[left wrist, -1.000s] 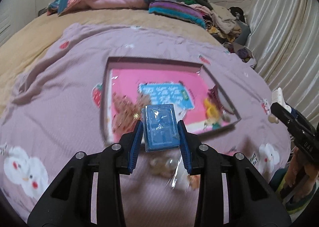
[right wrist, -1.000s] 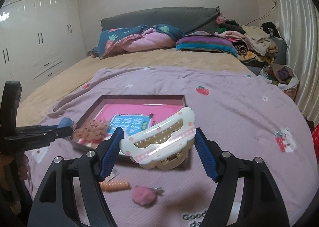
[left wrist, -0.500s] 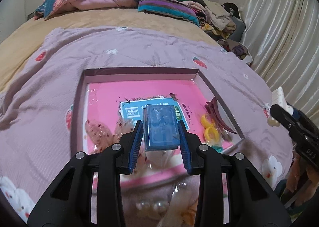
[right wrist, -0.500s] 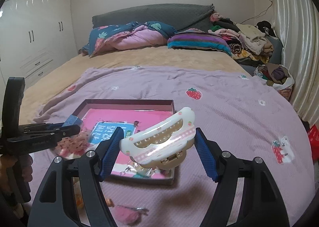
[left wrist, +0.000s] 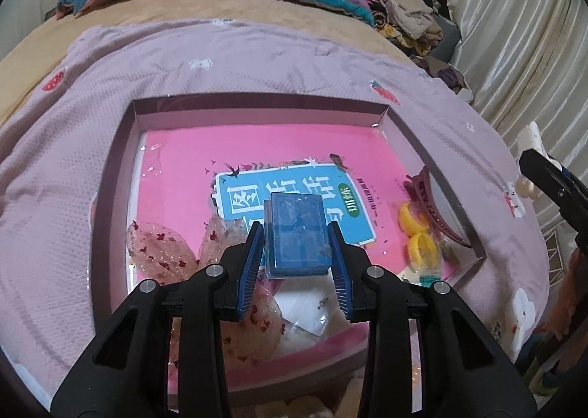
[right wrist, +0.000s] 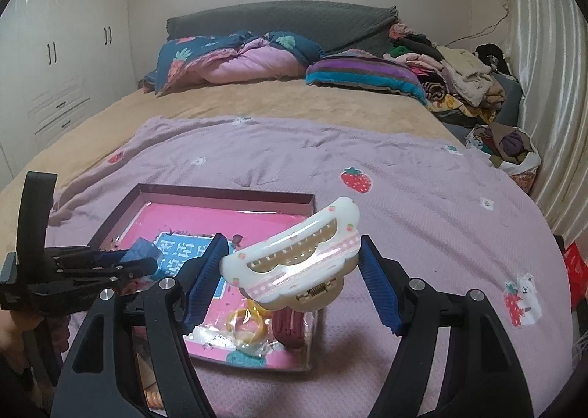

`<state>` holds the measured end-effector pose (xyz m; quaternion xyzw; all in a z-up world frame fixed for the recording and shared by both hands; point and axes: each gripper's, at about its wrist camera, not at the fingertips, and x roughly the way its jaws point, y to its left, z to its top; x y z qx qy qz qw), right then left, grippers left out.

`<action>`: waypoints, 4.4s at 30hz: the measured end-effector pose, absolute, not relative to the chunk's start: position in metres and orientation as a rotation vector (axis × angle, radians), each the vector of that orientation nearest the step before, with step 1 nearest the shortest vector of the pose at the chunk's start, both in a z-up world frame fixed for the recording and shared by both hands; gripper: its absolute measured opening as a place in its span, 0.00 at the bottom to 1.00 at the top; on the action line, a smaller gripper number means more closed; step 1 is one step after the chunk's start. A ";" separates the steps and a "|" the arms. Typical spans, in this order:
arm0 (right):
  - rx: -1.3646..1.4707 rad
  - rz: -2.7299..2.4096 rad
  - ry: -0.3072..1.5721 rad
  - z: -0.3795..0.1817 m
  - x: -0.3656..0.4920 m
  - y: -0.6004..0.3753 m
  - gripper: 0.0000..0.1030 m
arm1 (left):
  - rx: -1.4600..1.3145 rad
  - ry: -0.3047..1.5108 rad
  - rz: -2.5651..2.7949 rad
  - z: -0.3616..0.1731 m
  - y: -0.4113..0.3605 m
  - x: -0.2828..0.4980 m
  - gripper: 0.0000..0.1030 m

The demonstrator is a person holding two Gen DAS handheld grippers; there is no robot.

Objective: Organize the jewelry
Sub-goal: 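Carry the blue box and white claw clip over the tray with both tools, then open the left tool over the tray while the right tool releases the claw clip, then withdraw both tools from the tray toward the remaining accessories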

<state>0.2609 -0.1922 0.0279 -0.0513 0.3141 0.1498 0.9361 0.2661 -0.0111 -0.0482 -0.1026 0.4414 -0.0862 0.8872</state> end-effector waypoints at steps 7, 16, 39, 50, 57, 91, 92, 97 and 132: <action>-0.093 0.329 0.685 0.014 0.279 -0.184 0.69 | -0.223 0.926 -0.162 -0.051 -0.006 0.266 0.31; -0.147 0.352 0.759 -0.022 0.283 -0.166 0.69 | -0.265 0.878 -0.133 -0.032 0.014 0.253 0.56; -0.180 0.388 0.714 -0.020 0.258 -0.155 0.83 | -0.273 0.815 -0.100 -0.005 0.029 0.230 0.83; -0.135 0.379 0.649 0.003 0.239 -0.169 0.87 | -0.278 0.777 -0.085 0.009 0.032 0.217 0.90; -0.121 0.372 0.623 0.014 0.226 -0.177 0.87 | -0.292 0.772 -0.088 0.016 0.034 0.205 0.90; -0.115 0.353 0.582 0.047 0.147 -0.202 0.94 | -0.274 0.749 -0.094 0.029 0.023 0.124 0.90; -0.117 0.353 0.585 0.046 0.146 -0.203 0.94 | -0.272 0.753 -0.095 0.027 0.022 0.124 0.90; -0.141 0.351 0.608 0.038 0.138 -0.204 0.94 | -0.268 0.779 -0.096 0.017 0.021 0.119 0.90; -0.202 0.386 0.826 -0.052 0.134 -0.195 0.85 | -0.163 0.970 -0.193 -0.070 -0.013 0.115 0.45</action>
